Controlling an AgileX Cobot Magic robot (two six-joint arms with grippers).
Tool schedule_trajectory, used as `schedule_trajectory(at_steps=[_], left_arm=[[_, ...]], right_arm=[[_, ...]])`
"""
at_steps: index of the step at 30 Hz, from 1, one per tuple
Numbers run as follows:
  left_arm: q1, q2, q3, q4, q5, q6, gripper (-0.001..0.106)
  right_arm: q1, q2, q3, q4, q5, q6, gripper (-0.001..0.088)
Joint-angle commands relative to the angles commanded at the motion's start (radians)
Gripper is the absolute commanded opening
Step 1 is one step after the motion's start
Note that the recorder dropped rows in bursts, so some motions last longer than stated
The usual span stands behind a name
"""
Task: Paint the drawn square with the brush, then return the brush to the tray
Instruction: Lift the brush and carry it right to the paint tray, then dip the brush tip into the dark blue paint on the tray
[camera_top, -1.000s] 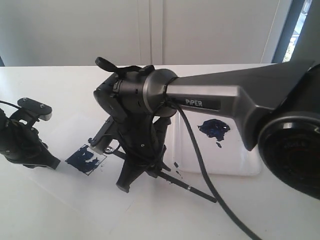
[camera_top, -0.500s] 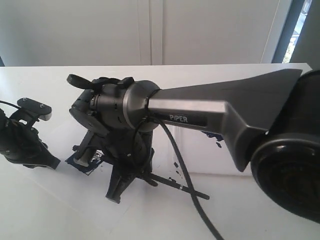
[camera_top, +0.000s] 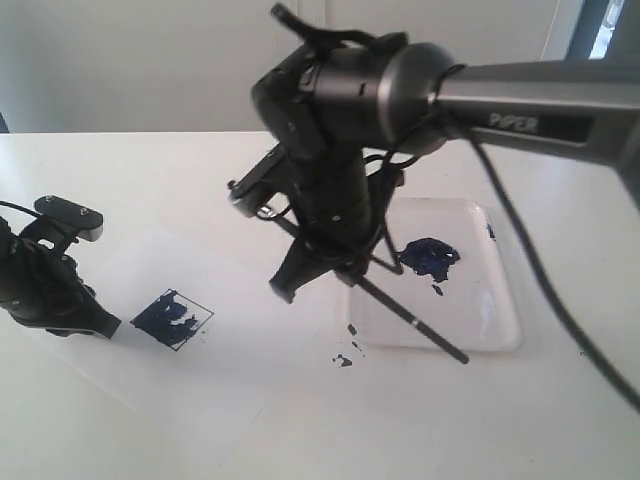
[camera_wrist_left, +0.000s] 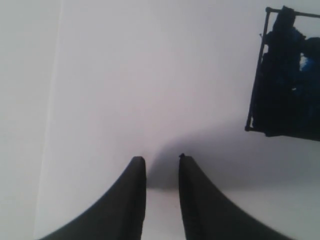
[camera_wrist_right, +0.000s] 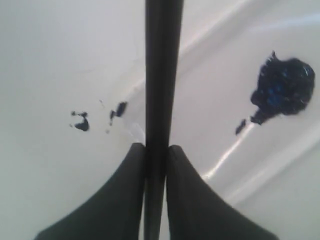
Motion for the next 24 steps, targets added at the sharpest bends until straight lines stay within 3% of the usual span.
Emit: schedule_trajectory(at_steps=[3, 10, 18, 24], left_arm=[[0.000, 0.000, 0.000, 0.000, 0.000, 0.000, 0.030], [0.000, 0.000, 0.000, 0.000, 0.000, -0.006, 0.030], [0.000, 0.000, 0.000, 0.000, -0.003, -0.006, 0.030], [0.000, 0.000, 0.000, 0.000, -0.010, -0.006, 0.030]], right_arm=[[-0.040, -0.003, 0.005, 0.024, 0.000, -0.011, 0.0000], [-0.075, 0.001, 0.010, 0.177, -0.237, -0.072, 0.0000], [-0.091, 0.014, 0.167, 0.169, -0.547, -0.102, 0.0000], [-0.098, 0.017, 0.238, 0.182, -0.593, -0.102, 0.0000]])
